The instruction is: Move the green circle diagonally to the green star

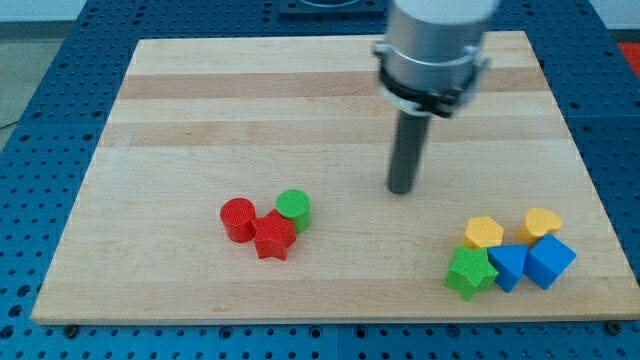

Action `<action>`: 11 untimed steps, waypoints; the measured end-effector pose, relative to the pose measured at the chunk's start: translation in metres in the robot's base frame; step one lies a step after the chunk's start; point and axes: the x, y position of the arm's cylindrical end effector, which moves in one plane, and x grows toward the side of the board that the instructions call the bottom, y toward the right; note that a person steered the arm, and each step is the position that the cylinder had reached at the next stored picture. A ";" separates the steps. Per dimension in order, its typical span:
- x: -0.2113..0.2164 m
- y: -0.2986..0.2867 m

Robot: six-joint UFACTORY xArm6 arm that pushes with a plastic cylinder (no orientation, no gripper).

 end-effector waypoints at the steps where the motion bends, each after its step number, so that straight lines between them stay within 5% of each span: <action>1: -0.012 -0.081; 2: 0.009 -0.162; 3: 0.035 -0.164; 6: 0.037 -0.043; 8: 0.047 -0.121; 11: 0.076 -0.018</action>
